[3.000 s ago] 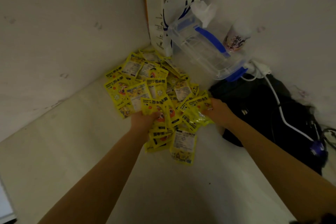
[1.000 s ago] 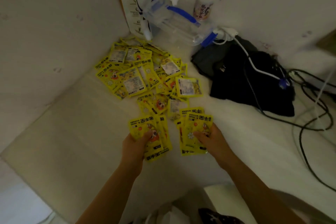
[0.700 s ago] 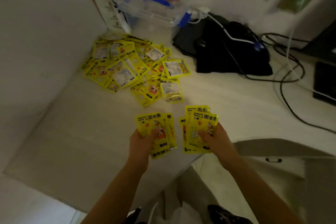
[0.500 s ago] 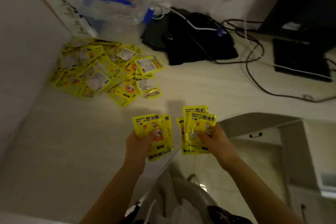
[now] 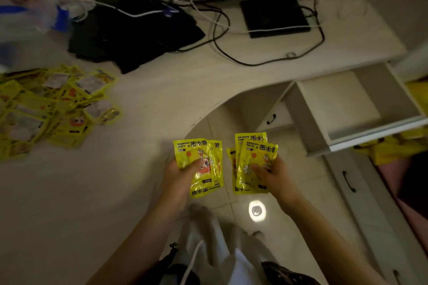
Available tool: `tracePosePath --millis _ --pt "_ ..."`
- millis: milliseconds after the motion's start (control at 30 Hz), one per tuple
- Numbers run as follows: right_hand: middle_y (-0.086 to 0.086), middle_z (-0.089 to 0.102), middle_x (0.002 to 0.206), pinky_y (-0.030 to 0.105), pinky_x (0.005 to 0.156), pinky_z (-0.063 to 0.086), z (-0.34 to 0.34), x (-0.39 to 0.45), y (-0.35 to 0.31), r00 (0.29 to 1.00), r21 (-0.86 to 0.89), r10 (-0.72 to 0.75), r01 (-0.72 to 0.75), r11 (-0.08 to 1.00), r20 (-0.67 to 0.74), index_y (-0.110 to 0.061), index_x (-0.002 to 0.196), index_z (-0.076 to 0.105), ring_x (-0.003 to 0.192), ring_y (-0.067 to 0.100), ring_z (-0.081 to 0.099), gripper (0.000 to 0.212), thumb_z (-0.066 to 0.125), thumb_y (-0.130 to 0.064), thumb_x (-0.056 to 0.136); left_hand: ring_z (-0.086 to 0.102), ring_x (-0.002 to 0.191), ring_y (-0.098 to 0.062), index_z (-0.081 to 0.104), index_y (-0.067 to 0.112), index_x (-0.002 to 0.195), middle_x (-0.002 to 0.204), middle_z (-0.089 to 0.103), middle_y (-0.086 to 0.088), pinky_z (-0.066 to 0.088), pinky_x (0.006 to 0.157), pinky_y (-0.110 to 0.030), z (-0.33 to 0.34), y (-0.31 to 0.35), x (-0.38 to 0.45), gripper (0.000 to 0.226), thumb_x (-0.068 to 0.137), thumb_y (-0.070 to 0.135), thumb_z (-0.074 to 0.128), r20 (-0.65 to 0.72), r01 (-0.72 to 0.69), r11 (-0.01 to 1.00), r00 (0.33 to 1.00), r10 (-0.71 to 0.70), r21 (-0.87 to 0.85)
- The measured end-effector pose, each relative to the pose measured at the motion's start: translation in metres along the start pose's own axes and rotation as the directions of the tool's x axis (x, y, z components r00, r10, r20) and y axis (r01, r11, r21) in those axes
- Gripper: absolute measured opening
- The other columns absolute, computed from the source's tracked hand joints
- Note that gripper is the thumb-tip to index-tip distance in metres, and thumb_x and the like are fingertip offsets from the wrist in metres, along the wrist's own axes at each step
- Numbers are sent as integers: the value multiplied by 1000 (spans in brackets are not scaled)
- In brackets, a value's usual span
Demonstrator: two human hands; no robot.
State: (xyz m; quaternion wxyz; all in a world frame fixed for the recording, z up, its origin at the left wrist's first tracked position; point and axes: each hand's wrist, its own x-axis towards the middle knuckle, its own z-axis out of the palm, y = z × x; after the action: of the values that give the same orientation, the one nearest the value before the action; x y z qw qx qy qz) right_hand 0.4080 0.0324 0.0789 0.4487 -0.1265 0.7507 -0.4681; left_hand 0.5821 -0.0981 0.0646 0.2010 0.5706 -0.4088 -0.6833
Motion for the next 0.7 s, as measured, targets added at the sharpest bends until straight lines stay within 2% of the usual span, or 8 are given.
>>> tracePosePath --millis 100,167,267,333,467,567,700 --pt "1 72 100 26 62 58 -46 -19 22 999 73 17 -14 997 -41 -13 112 57 87 15 71 27 59 -2 88 72 82 -24 71 20 86 85 76 -3 58 77 -45 44 -21 -16 12 78 12 74 22 24 998 999 -25 66" --pt "-2 73 94 21 57 56 -78 -32 34 998 107 33 -27 994 -53 -14 108 59 77 8 72 25 57 1 88 72 81 -22 71 19 85 83 75 -1 57 73 -39 73 -34 -31 11 78 12 74 25 22 997 999 -24 77" --pt "2 72 95 23 57 57 -125 -48 56 992 132 67 -53 990 -110 -13 108 59 77 12 71 24 58 0 88 72 78 -18 70 19 87 84 75 -1 55 69 -33 119 -56 -56 12 79 10 73 47 22 995 999 -26 95" --pt "-4 69 91 18 53 54 -154 -55 69 982 151 87 -61 987 -170 -14 110 56 74 6 68 24 59 -2 89 72 80 -20 70 17 92 89 75 -4 57 70 -34 147 -71 -71 15 79 12 74 86 27 992 996 -37 121" --pt "-9 64 89 24 65 53 -211 -66 89 958 142 120 -85 986 -260 -14 115 52 80 11 65 29 62 -7 88 72 75 -17 70 16 90 86 75 -4 57 66 -33 206 -94 -91 15 77 11 75 111 27 990 993 -43 136" --pt "-8 65 88 29 71 53 -248 -71 100 936 152 138 -93 984 -324 -16 110 53 82 16 65 27 62 -6 87 72 72 -16 70 16 87 83 75 -2 57 66 -33 246 -100 -100 13 77 8 75 144 22 988 989 -44 152" --pt "6 69 97 39 80 56 -287 -66 102 908 179 173 -112 977 -380 -16 108 55 92 28 67 24 63 -9 86 72 68 -13 69 16 87 79 74 0 56 62 -30 297 -99 -98 14 77 9 75 195 13 980 979 -53 199"
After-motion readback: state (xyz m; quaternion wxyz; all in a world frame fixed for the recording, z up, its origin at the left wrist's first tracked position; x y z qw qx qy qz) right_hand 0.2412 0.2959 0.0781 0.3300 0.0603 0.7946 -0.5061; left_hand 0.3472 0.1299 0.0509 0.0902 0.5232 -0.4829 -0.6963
